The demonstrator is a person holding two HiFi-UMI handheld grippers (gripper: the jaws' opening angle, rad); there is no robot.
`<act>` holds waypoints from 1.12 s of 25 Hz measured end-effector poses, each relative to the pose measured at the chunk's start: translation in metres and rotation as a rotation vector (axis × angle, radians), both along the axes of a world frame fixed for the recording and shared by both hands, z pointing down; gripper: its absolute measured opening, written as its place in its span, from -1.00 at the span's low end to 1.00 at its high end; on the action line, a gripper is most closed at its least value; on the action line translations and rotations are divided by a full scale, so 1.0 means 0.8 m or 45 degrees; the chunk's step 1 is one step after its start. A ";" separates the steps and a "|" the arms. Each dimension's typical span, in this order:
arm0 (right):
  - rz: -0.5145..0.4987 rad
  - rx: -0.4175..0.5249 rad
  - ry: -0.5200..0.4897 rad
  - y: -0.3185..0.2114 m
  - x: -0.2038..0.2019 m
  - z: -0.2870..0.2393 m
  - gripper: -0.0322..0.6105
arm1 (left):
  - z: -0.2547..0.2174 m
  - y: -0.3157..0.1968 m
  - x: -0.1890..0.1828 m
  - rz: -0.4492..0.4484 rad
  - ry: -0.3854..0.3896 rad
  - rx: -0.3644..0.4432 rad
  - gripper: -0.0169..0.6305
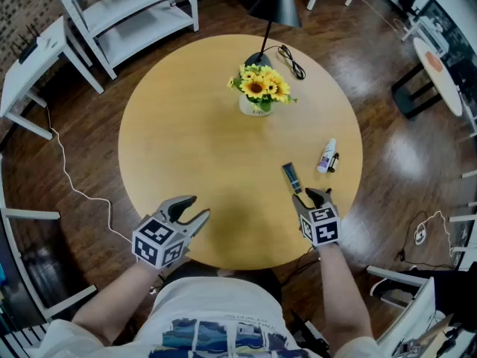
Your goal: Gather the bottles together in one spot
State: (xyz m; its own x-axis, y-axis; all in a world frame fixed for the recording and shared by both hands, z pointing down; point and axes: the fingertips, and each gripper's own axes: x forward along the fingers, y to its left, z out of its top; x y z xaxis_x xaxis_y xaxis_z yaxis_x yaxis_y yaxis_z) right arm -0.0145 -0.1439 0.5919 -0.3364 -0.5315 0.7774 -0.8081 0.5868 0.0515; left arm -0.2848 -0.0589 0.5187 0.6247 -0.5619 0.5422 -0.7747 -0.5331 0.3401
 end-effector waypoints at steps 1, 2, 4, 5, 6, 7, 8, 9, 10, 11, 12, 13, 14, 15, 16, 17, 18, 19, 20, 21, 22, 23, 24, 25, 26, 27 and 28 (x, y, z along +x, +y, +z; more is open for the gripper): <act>-0.008 -0.020 0.018 -0.010 -0.003 0.011 -0.30 | 0.001 -0.003 -0.001 0.001 -0.002 -0.002 -0.44; -0.014 -0.041 0.035 -0.019 -0.006 0.021 -0.30 | 0.001 -0.006 -0.001 0.000 -0.003 -0.003 -0.44; -0.023 -0.079 0.066 -0.036 -0.009 0.041 -0.30 | 0.003 -0.010 -0.001 -0.012 0.001 -0.007 -0.44; -0.030 -0.091 0.082 -0.043 -0.009 0.050 -0.30 | 0.004 -0.010 0.000 -0.022 0.005 -0.009 -0.44; -0.039 -0.098 0.098 -0.049 -0.008 0.058 -0.30 | 0.005 -0.009 0.001 -0.032 0.008 -0.013 -0.44; -0.045 -0.104 0.111 -0.054 -0.007 0.064 -0.30 | 0.005 -0.008 0.003 -0.040 0.008 -0.017 -0.44; -0.049 -0.112 0.123 -0.057 -0.005 0.069 -0.30 | 0.005 -0.006 0.004 -0.045 0.007 -0.020 -0.44; -0.051 -0.121 0.135 -0.059 -0.004 0.073 -0.30 | 0.006 -0.004 0.005 -0.049 0.004 -0.023 -0.44; -0.054 -0.132 0.143 -0.061 -0.003 0.077 -0.30 | 0.006 -0.004 0.006 -0.052 0.001 -0.026 -0.43; -0.058 -0.148 0.144 -0.062 -0.003 0.081 -0.30 | 0.007 -0.004 0.007 -0.055 -0.002 -0.029 -0.44; -0.064 -0.166 0.143 -0.063 -0.003 0.086 -0.30 | 0.009 -0.004 0.009 -0.057 -0.005 -0.032 -0.44; -0.072 -0.182 0.143 -0.064 -0.003 0.092 -0.30 | 0.011 -0.005 0.011 -0.058 -0.010 -0.035 -0.44; -0.080 -0.199 0.143 -0.064 -0.003 0.098 -0.30 | 0.012 -0.005 0.013 -0.059 -0.014 -0.037 -0.44; -0.086 -0.212 0.145 -0.063 -0.003 0.103 -0.30 | 0.012 -0.005 0.015 -0.062 -0.017 -0.039 -0.44; -0.091 -0.221 0.149 -0.064 -0.002 0.108 -0.30 | 0.013 -0.006 0.017 -0.065 -0.019 -0.042 -0.44; -0.092 -0.226 0.153 -0.065 0.000 0.111 -0.30 | 0.013 -0.006 0.020 -0.066 -0.020 -0.045 -0.44; -0.091 -0.228 0.155 -0.067 0.002 0.113 -0.30 | 0.013 -0.007 0.023 -0.066 -0.021 -0.048 -0.44; -0.089 -0.230 0.153 -0.068 0.003 0.114 -0.30 | 0.014 -0.007 0.026 -0.065 -0.022 -0.052 -0.43; -0.089 -0.234 0.144 -0.069 0.003 0.115 -0.30 | 0.014 -0.007 0.030 -0.062 -0.023 -0.055 -0.44; -0.091 -0.241 0.130 -0.068 0.002 0.116 -0.30 | 0.015 -0.008 0.033 -0.059 -0.025 -0.057 -0.44; -0.096 -0.249 0.119 -0.067 0.001 0.117 -0.31 | 0.015 -0.009 0.037 -0.058 -0.026 -0.058 -0.44; -0.102 -0.255 0.109 -0.066 0.001 0.118 -0.33 | 0.015 -0.010 0.040 -0.058 -0.025 -0.058 -0.44; -0.108 -0.257 0.098 -0.065 0.001 0.119 -0.36 | 0.015 -0.011 0.044 -0.060 -0.023 -0.058 -0.44; -0.110 -0.256 0.084 -0.065 0.001 0.120 -0.40 | 0.014 -0.013 0.047 -0.063 -0.021 -0.057 -0.44; -0.108 -0.253 0.070 -0.065 0.001 0.120 -0.43 | 0.014 -0.014 0.050 -0.066 -0.020 -0.056 -0.44; -0.105 -0.250 0.060 -0.065 0.001 0.120 -0.44 | 0.013 -0.016 0.053 -0.068 -0.021 -0.055 -0.44; -0.105 -0.250 0.054 -0.065 0.001 0.120 -0.46 | 0.012 -0.017 0.056 -0.070 -0.021 -0.052 -0.44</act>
